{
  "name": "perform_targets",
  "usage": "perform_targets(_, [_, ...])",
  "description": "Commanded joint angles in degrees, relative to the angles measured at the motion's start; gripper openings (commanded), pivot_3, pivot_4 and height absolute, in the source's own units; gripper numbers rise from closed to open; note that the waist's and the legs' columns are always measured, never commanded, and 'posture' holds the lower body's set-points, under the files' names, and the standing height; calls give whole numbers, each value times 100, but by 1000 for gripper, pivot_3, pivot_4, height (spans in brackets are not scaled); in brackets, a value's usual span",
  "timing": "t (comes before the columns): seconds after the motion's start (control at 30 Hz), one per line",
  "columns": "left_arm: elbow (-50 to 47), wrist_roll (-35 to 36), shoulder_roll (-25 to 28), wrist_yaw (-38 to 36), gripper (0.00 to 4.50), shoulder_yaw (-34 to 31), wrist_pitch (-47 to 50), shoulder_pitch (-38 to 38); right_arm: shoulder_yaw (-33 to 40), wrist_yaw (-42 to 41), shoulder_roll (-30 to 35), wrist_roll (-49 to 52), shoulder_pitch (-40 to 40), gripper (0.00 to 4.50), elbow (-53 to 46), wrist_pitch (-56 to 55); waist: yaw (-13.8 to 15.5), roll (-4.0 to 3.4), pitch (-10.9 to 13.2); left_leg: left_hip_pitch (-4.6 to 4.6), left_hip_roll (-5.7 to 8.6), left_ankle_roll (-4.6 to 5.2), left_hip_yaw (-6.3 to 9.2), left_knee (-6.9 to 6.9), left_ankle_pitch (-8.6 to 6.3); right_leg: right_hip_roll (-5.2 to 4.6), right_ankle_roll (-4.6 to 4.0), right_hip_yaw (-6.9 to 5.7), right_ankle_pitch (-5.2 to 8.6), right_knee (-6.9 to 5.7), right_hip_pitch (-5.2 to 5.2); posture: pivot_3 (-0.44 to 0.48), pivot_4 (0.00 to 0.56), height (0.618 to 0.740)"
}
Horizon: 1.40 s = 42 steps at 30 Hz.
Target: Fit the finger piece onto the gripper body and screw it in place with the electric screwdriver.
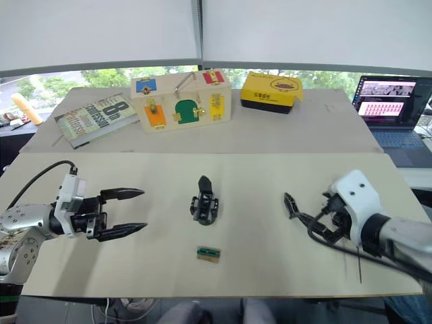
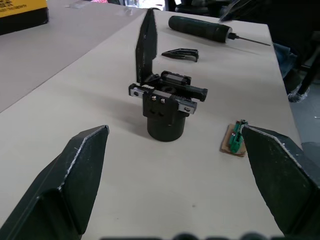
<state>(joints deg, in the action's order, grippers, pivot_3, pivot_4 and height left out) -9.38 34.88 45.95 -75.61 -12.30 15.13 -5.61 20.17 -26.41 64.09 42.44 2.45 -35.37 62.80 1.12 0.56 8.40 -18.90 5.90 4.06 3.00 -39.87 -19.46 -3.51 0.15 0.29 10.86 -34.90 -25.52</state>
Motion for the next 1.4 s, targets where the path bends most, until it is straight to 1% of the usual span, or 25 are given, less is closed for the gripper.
perform_targets(0.03, [-233, 49, 80, -46, 4475, 29, 7, -7, -704, 147, 7, 38, -966, 4500, 524, 941, -19, 4, -3, -18, 0, 0, 0, -10, 0, 1, -1, -2, -1, -7, -24, 0, 150, 740])
perform_targets(0.1, [-301, 41, 71, -47, 4475, 65, 0, 7, -1302, 243, -99, -110, -1684, 4500, 882, 1417, -46, 3, -2, -55, 5, 1, -10, -23, 1, 0, 0, 4, -3, -11, -66, 0, 150, 740])
perform_targets(0.13, [-326, 40, 64, -30, 4475, 72, -5, 0, -1439, 311, -245, -135, -1964, 4500, 1055, 1618, -60, 4, -2, -59, 4, 1, -10, -27, 1, 0, 0, 3, -4, -12, -69, 0, 150, 740])
perform_targets(0.2, [-400, 80, 38, 22, 4475, 87, 30, -16, -1893, 396, -437, -386, -2371, 4500, 1352, 1716, -69, 4, -2, -67, 3, 1, -10, -29, 1, 0, -1, 3, -4, -11, -74, 0, 150, 740])
perform_targets(0.27, [-485, 73, 13, 86, 4475, 112, 34, 23, -2143, 531, -746, -562, -2668, 4500, 1607, 1905, -62, 3, -2, -67, 3, 1, -9, -30, 1, 0, -2, 1, -4, -12, -75, 0, 150, 740])
perform_targets(0.37, [-580, 65, -16, 166, 4475, 131, 25, 93, -2081, 742, -1342, -676, -3003, 4500, 1867, 2331, -54, 3, -2, -72, 3, 1, -10, -33, 1, 0, -2, 2, -5, -13, -78, 0, 150, 740])
perform_targets(0.53, [-674, 80, -25, 245, 4475, 138, 21, 173, -1992, 966, -1885, -967, -3246, 4500, 2098, 2706, -56, 2, -2, -72, 4, 1, -9, -44, 1, 2, -2, 1, -9, -18, -75, 0, 150, 740])
perform_targets(0.67, [-687, 73, -20, 271, 4475, 144, 2, 195, -2041, 1097, -2045, -1237, -3218, 4500, 2132, 2789, -59, 3, -4, -70, 4, 0, -9, -52, 2, 3, -2, 1, -13, -22, -71, 0, 150, 740])
perform_targets(0.8, [-693, 66, -17, 270, 4475, 156, -8, 185, -2022, 1067, -2115, -1241, -3162, 4500, 2078, 2961, -61, 4, -5, -62, 4, 0, -10, -55, 2, 4, -3, 1, -15, -23, -64, 0, 150, 740])
perform_targets(0.9, [-651, 58, 4, 243, 4500, 145, -20, 165, -1980, 1071, -2182, -1247, -3105, 3665, 2004, 2970, -56, 4, -5, -62, 4, 0, -9, -55, 2, 4, -2, 0, -15, -24, -64, 0, 150, 740])
perform_targets(1.07, [-600, 37, 10, 228, 4500, 141, -47, 130, -1962, 1093, -2195, -1231, -2975, 1946, 1766, 2970, -59, 4, -5, -62, 4, 0, -9, -53, 2, 5, -3, 0, -16, -25, -66, 0, 150, 740])
perform_targets(1.13, [-586, 37, 2, 248, 4500, 131, -46, 111, -1838, 1065, -2129, -1163, -2892, 1220, 1570, 2970, -50, 4, -5, -62, 4, 0, -8, -53, 2, 4, -3, -2, -16, -25, -66, 0, 150, 740])
perform_targets(1.17, [-584, 55, -7, 281, 4500, 110, -27, 101, -1714, 1058, -2117, -1149, -2866, 1115, 1466, 2970, -47, 4, -5, -62, 5, 0, -8, -54, 2, 4, -3, -2, -16, -25, -66, 0, 150, 740])
perform_targets(1.23, [-596, 199, -61, 466, 4500, 26, 157, 21, -1435, 990, -2081, -1168, -2844, 1119, 1150, 2908, -41, 3, -5, -63, 5, 0, -8, -53, 2, 4, -3, -3, -16, -24, -67, 0, 150, 740])
perform_targets(1.27, [-610, 321, -109, 622, 4500, -38, 291, -45, -1320, 940, -2069, -1191, -2805, 1119, 965, 2655, -43, 3, -5, -66, 6, 0, -7, -54, 2, 4, -3, -3, -16, -25, -70, 0, 150, 740])
perform_targets(1.33, [-651, 686, -280, 1109, 4500, -215, 665, -265, -1109, 876, -2083, -1252, -2787, 1119, 634, 2108, -50, 2, -4, -71, 7, 0, -8, -54, 2, 4, -2, -2, -16, -27, -76, 0, 150, 740])
perform_targets(1.4, [-694, 1152, -536, 1768, 4500, -400, 1106, -619, -905, 944, -2238, -1382, -2876, 1119, 341, 1421, -52, 3, -4, -72, 7, -2, -8, -56, 3, 5, -2, -3, -16, -30, -77, 0, 150, 740])
